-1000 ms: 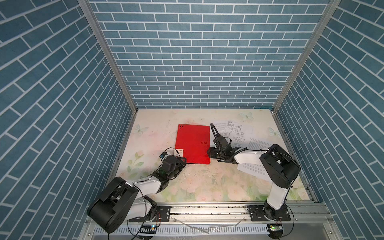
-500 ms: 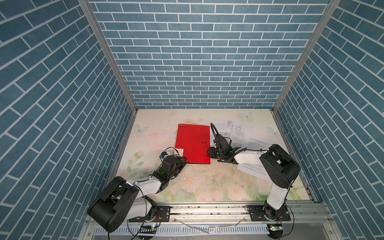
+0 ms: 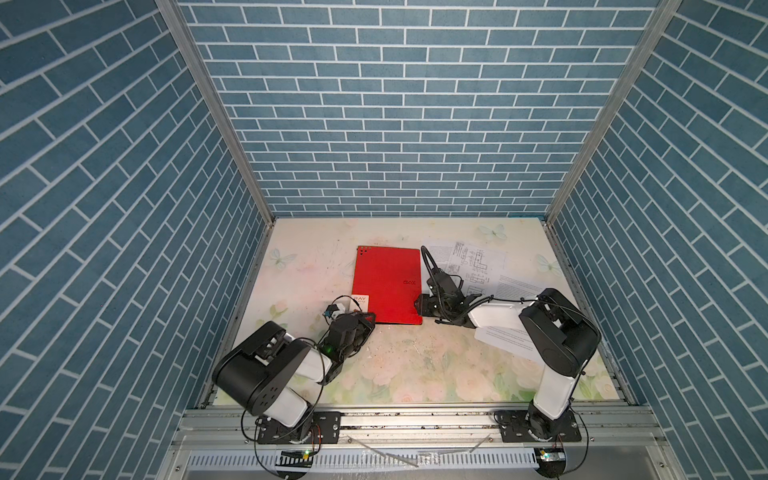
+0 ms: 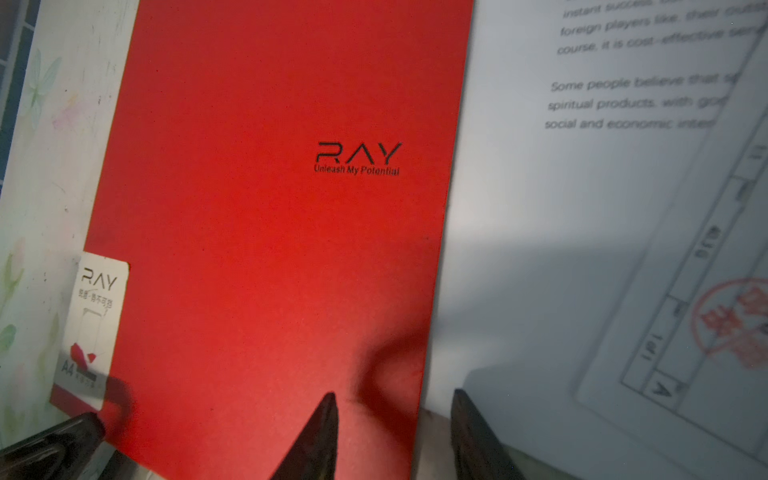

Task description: Put the files into the folder

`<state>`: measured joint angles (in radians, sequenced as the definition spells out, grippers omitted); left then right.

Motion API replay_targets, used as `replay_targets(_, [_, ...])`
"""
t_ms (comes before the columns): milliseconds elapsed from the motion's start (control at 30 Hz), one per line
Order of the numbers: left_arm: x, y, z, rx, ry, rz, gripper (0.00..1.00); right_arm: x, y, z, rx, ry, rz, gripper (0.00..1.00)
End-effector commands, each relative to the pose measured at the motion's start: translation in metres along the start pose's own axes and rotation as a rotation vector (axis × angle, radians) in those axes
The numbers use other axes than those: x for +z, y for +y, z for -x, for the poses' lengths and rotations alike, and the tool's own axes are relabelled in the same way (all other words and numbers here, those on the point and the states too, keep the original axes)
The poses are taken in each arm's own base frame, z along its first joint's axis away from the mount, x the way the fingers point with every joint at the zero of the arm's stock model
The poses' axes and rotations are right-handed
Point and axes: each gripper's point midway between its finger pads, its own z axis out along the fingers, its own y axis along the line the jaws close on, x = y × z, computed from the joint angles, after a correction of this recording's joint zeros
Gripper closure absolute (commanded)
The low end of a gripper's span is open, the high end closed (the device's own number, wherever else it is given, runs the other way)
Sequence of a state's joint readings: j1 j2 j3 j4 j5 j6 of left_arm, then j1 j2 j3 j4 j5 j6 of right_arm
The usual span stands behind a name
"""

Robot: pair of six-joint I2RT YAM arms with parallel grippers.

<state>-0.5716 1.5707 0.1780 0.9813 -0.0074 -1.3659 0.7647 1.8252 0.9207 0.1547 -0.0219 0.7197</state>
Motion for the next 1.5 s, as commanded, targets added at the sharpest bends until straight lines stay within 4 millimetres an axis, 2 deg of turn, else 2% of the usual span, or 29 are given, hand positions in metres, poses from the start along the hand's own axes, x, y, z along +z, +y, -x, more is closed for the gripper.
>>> replay_targets(0, [0.001, -0.004, 0.0, -0.018, -0.03, -0.048, 0.68, 0.006, -0.046, -0.053, 0.018, 0.165, -0.143, 0.55])
replay_targets(100, [0.002, -0.001, 0.0, -0.035, -0.041, -0.071, 0.72, 0.004, -0.044, -0.051, 0.018, 0.158, -0.137, 0.55])
replay_targets(267, [0.006, 0.003, -0.003, -0.078, -0.042, -0.101, 0.86, 0.0, -0.038, -0.043, 0.022, 0.135, -0.123, 0.53])
replay_targets(333, [0.005, -0.002, -0.005, -0.054, -0.045, -0.115, 0.89, -0.003, -0.036, -0.038, 0.028, 0.123, -0.113, 0.51])
replay_targets(533, [-0.004, -0.016, 0.001, -0.027, -0.087, -0.155, 0.91, -0.014, -0.028, -0.019, 0.106, 0.07, -0.024, 0.47])
replay_targets(833, [-0.006, -0.041, -0.003, -0.012, -0.071, -0.224, 0.92, -0.032, -0.011, 0.005, 0.178, -0.004, 0.148, 0.44])
replay_targets(1100, [-0.01, -0.065, -0.009, -0.002, -0.049, -0.301, 0.93, -0.039, 0.004, 0.016, 0.23, -0.036, 0.264, 0.44])
replay_targets(1300, [-0.022, -0.08, -0.006, 0.004, -0.064, -0.355, 0.93, -0.038, 0.002, 0.015, 0.275, -0.033, 0.288, 0.44])
replay_targets(1467, [-0.024, -0.083, -0.008, 0.0, -0.052, -0.369, 0.93, -0.04, 0.005, 0.02, 0.305, -0.041, 0.328, 0.44])
